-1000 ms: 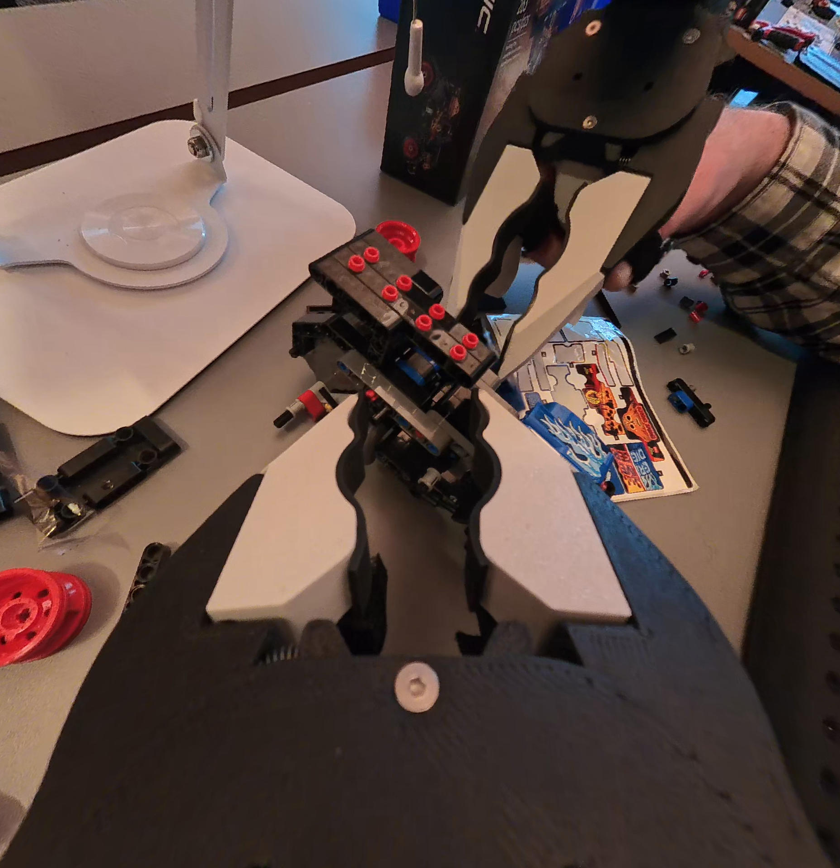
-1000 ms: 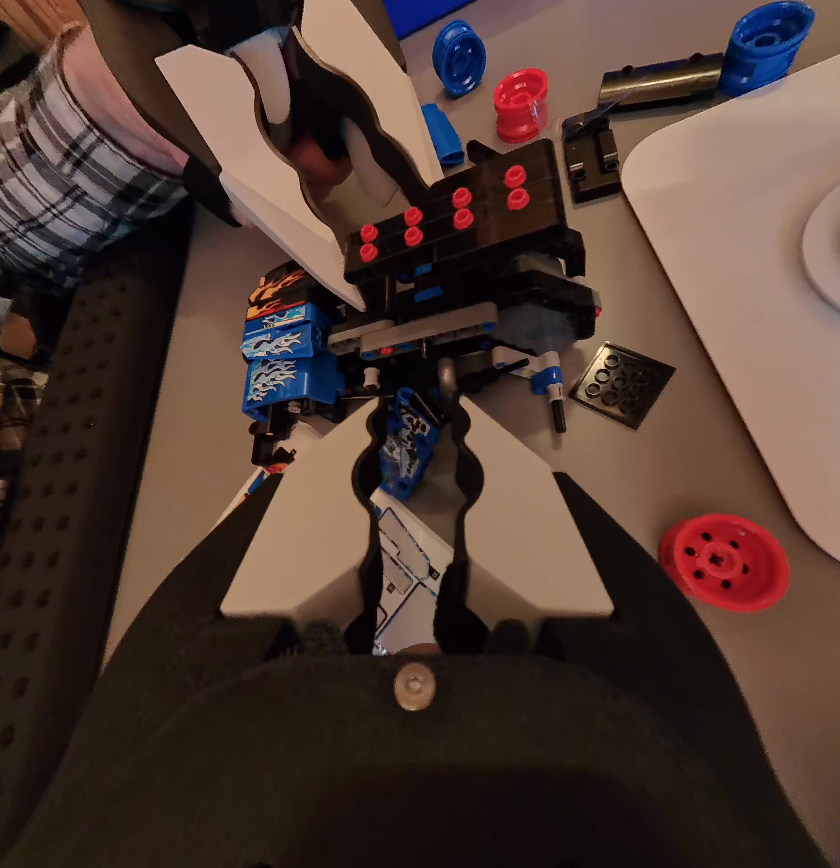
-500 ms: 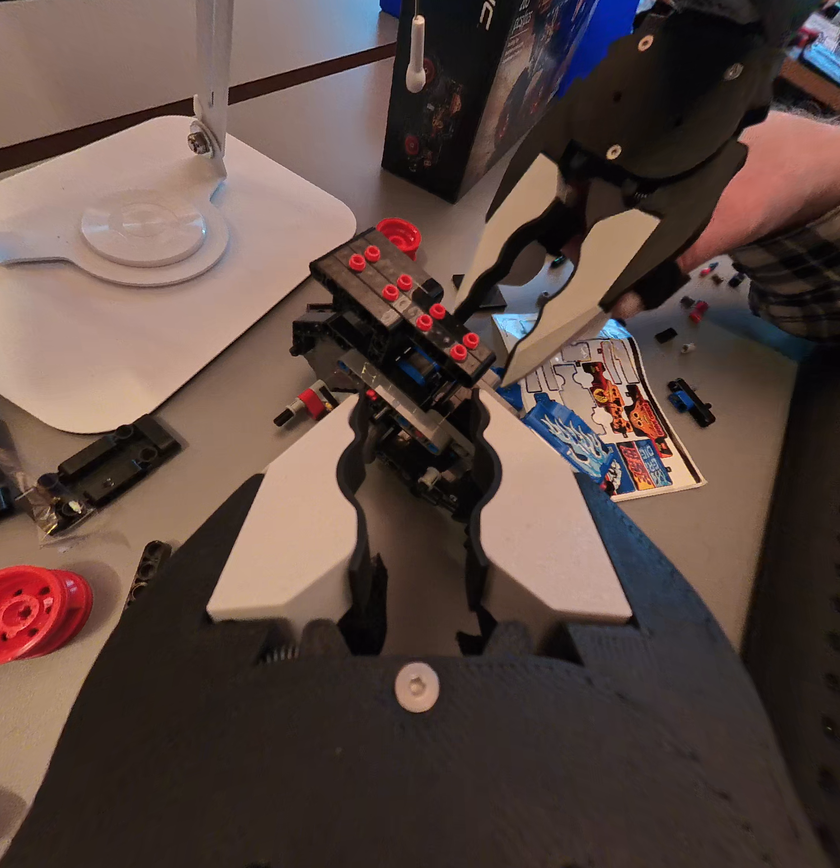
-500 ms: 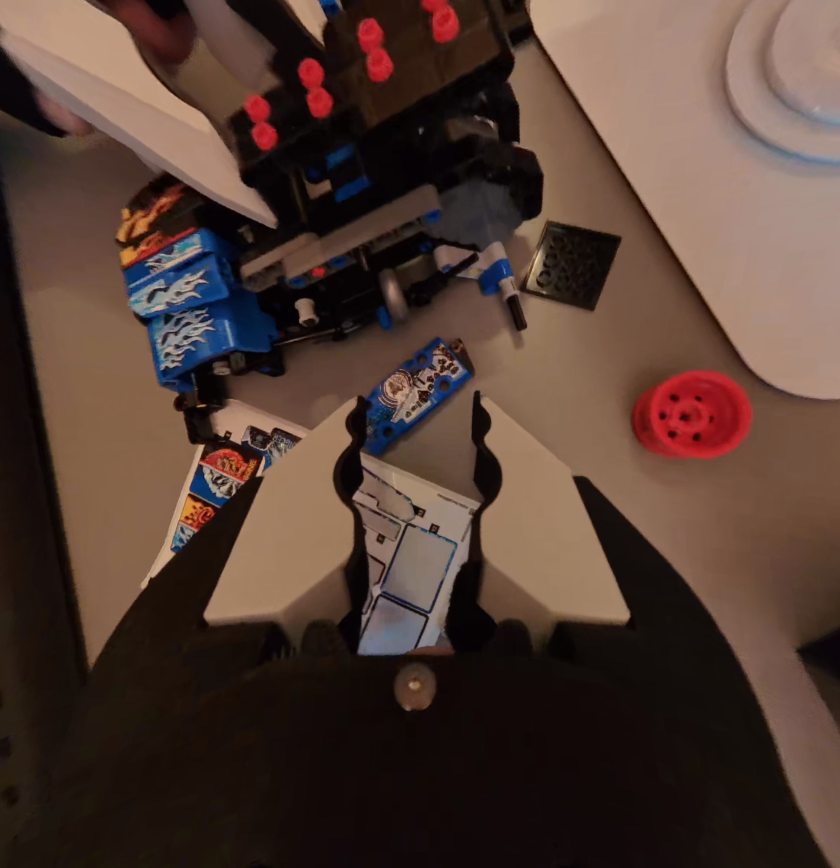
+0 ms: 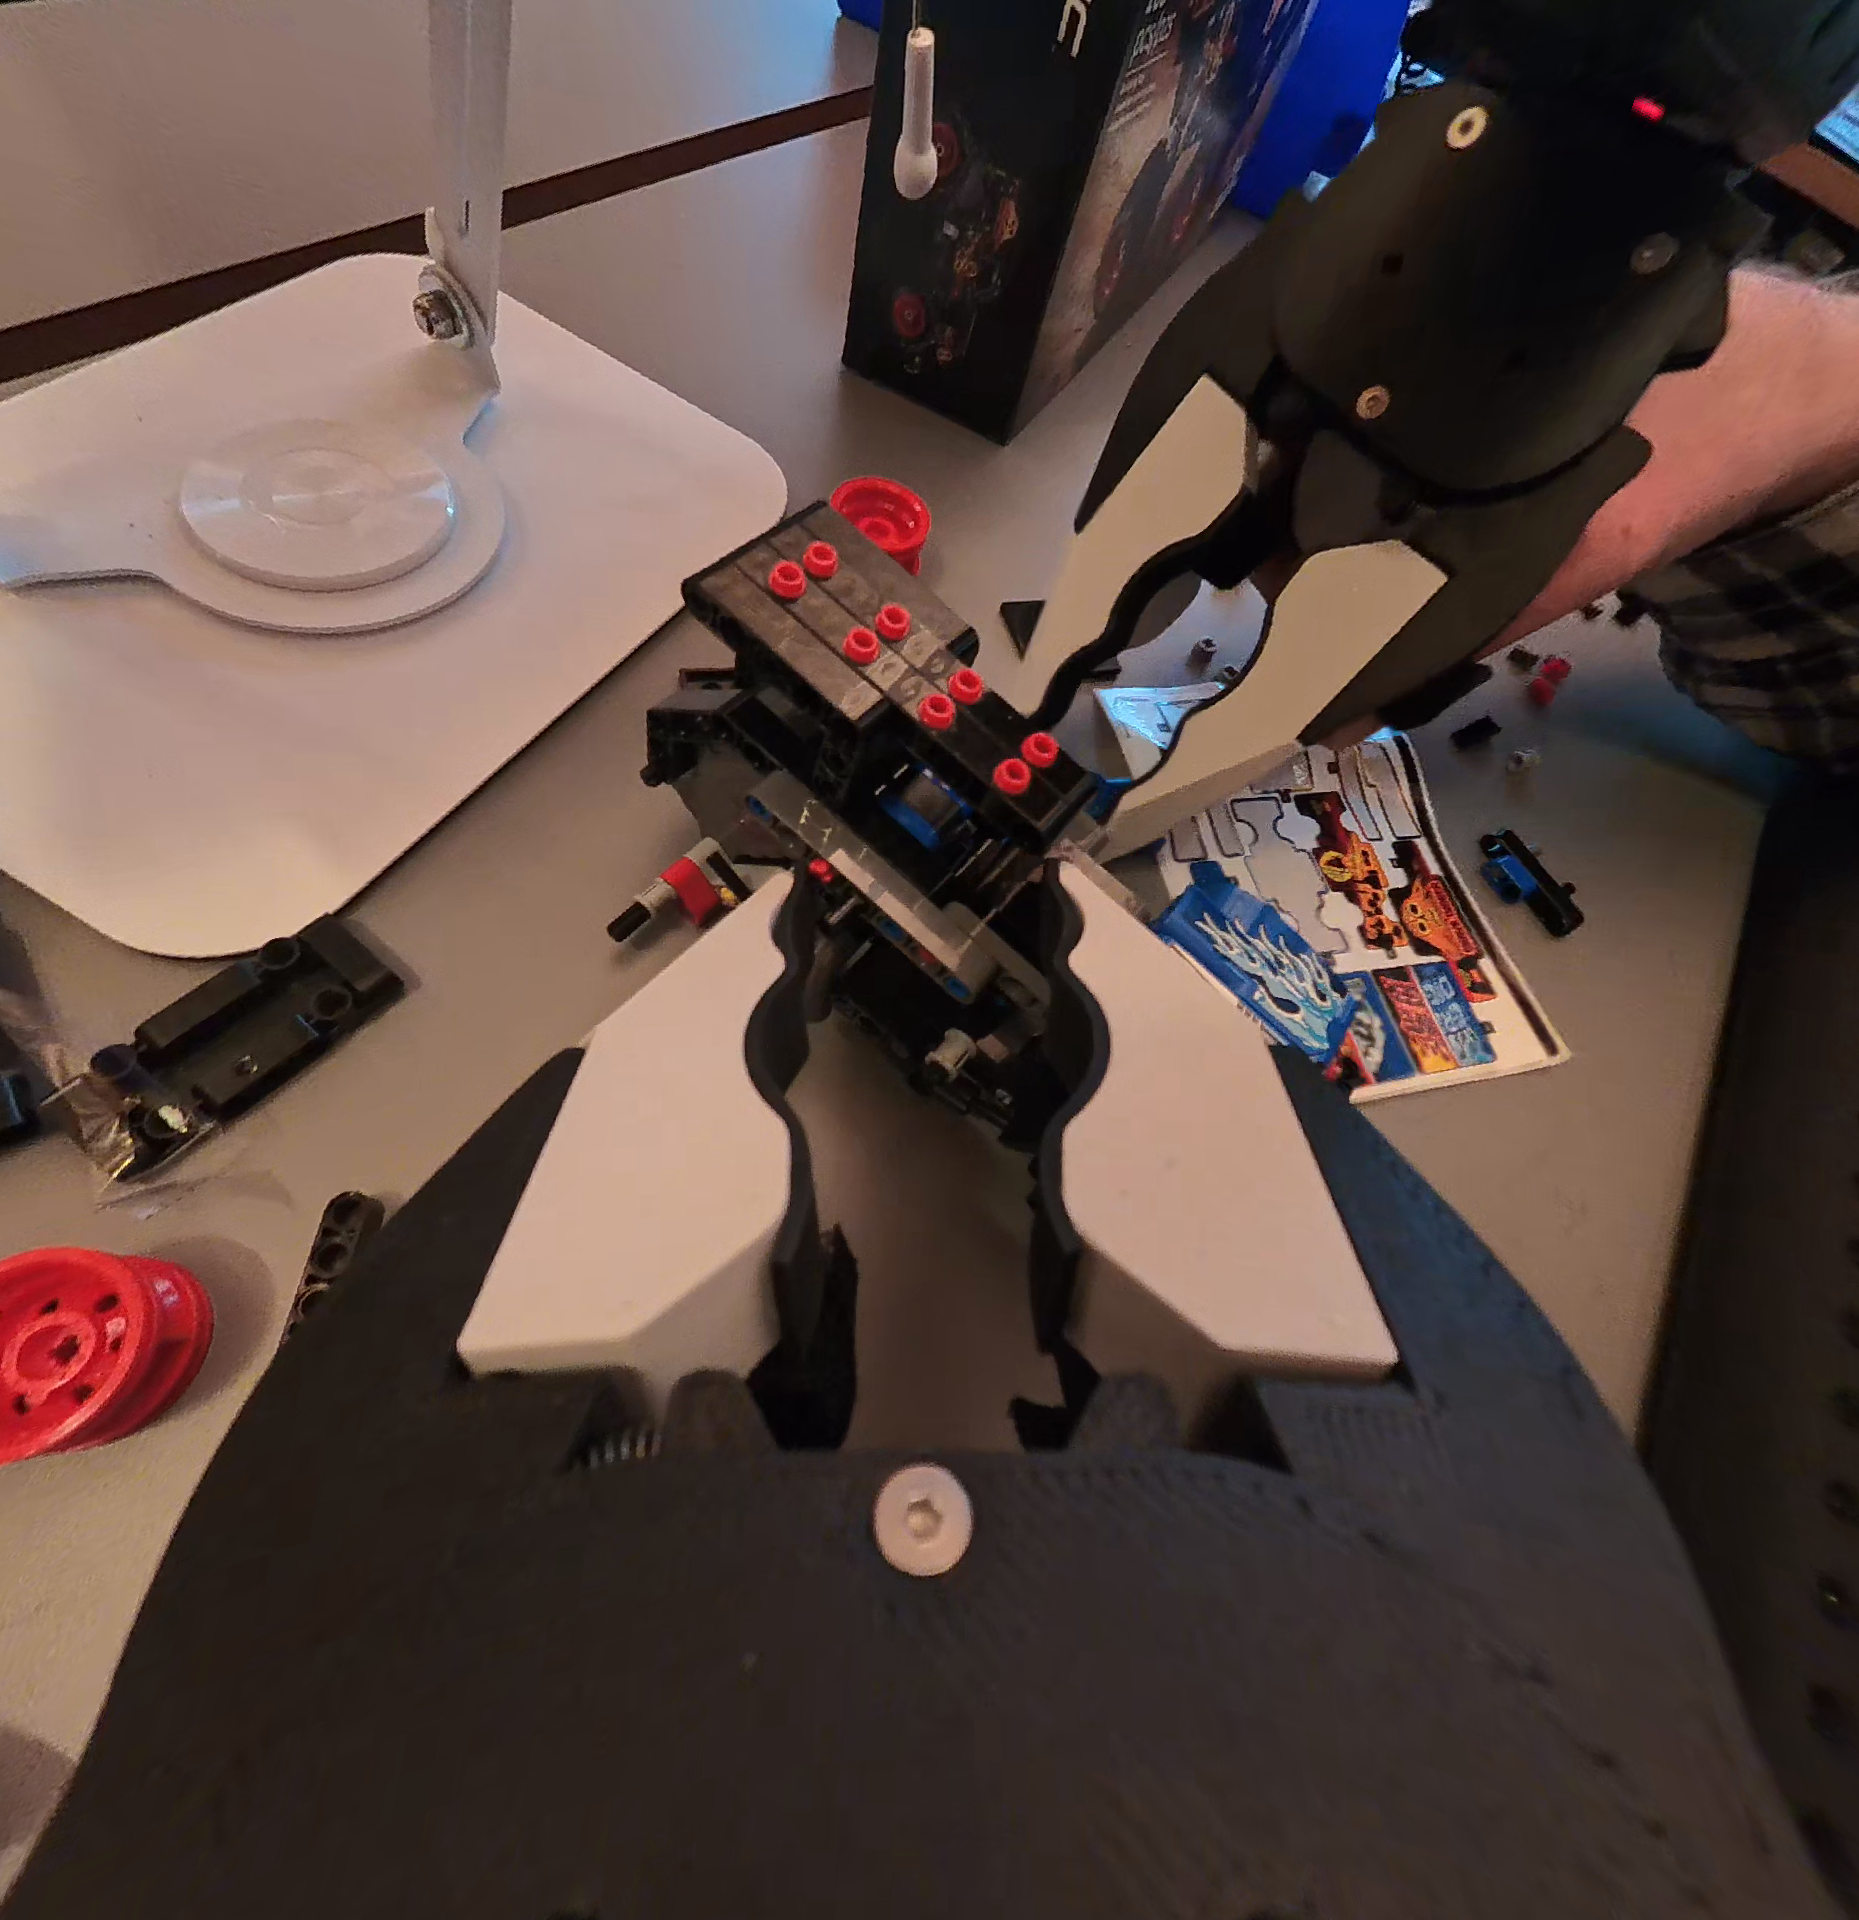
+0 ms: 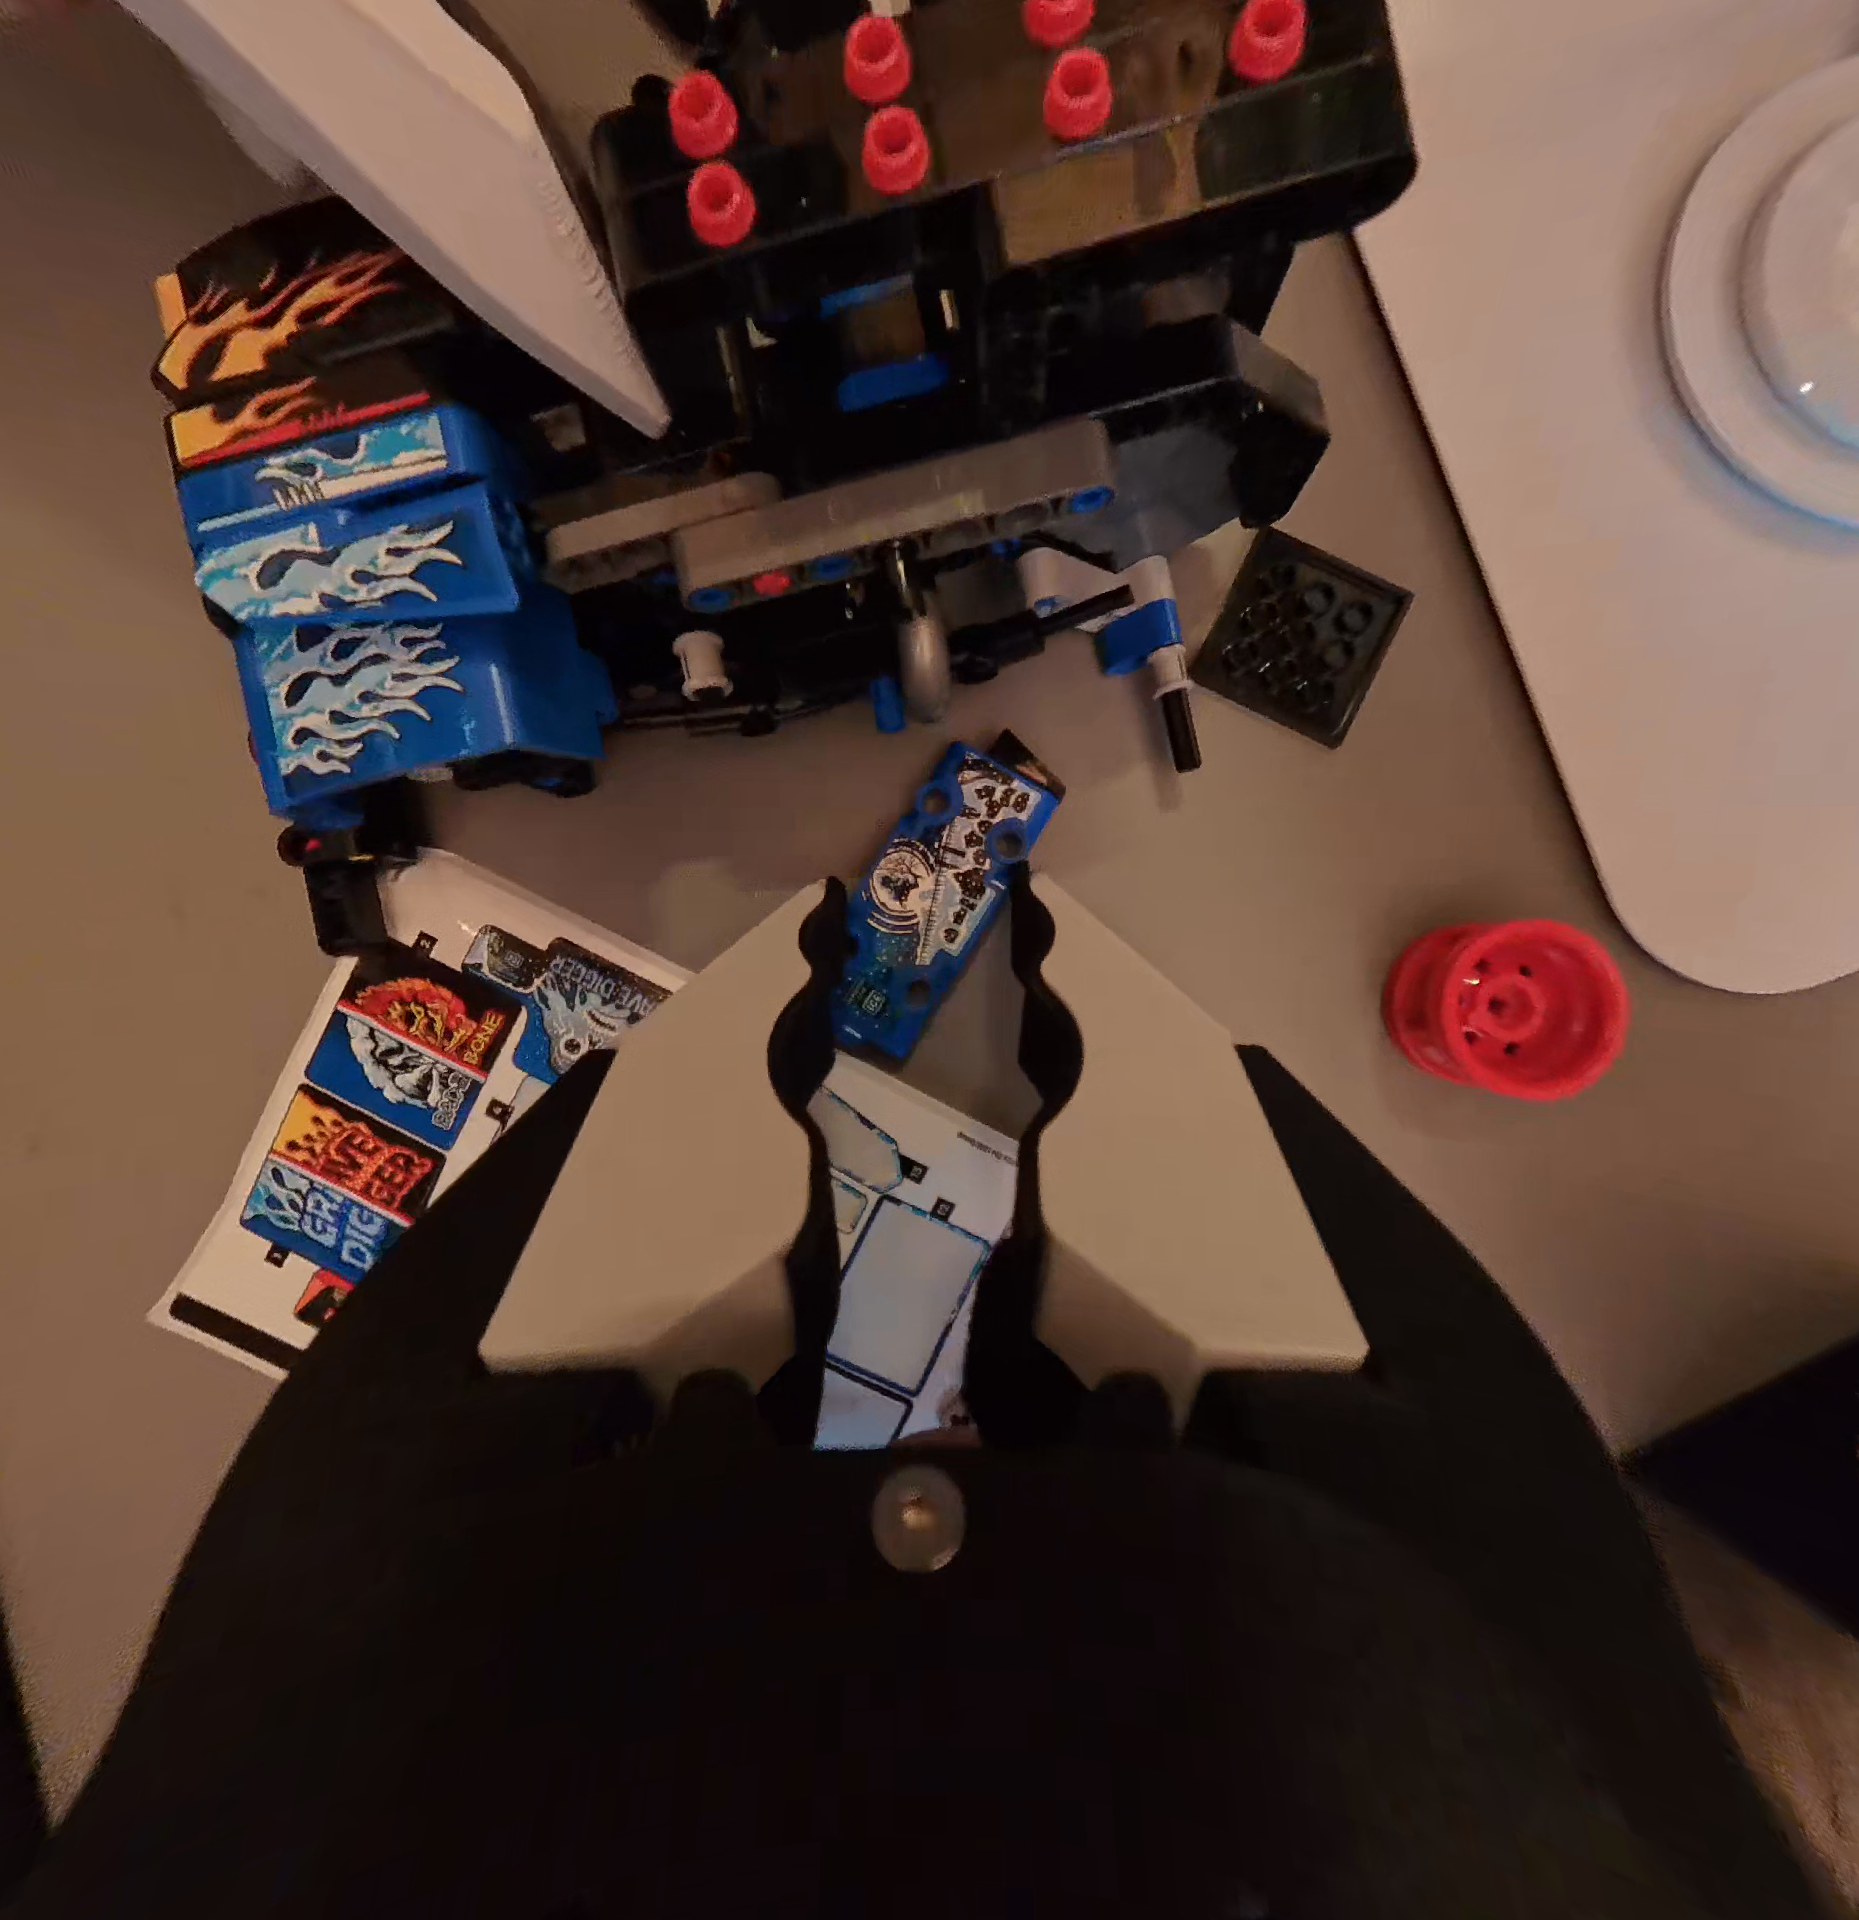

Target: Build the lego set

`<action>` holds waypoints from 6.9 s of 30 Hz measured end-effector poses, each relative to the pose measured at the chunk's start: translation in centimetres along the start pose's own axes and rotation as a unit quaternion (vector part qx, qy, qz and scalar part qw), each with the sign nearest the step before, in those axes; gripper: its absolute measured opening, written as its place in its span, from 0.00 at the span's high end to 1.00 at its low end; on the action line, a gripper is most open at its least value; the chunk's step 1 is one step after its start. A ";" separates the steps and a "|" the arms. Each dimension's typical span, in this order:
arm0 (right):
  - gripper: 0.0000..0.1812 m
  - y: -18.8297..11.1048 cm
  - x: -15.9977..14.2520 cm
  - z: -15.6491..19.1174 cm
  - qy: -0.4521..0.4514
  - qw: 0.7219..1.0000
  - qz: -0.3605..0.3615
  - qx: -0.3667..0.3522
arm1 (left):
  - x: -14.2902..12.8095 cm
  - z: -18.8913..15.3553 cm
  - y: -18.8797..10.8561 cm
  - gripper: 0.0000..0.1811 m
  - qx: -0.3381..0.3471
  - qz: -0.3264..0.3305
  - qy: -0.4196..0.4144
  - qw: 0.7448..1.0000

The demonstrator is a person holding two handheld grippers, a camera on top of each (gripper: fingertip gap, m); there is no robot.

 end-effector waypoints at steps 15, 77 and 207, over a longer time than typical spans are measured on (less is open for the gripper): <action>0.87 -0.7 0.4 -0.6 0.065 0.996 -0.059 0.020 | 0.0 0.0 0.0 0.77 -0.004 -0.002 -0.005 1.000; 0.84 -2.0 2.3 -0.5 0.144 0.948 -0.249 0.139 | 0.0 -0.4 0.5 0.79 -0.008 -0.012 -0.018 1.000; 0.88 -2.6 -1.1 1.4 0.277 0.871 -0.236 0.331 | 0.2 -3.1 1.2 0.86 -0.019 -0.012 0.043 0.999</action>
Point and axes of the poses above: each gripper's, where its closed fingertips meet, y out along the fingers, x out of its top, z = x × y across the jaws, the point moved 5 cm from there along -y, back along the fingers, and after that the axes turned 8 degrees about x, right-handed, at the moved point
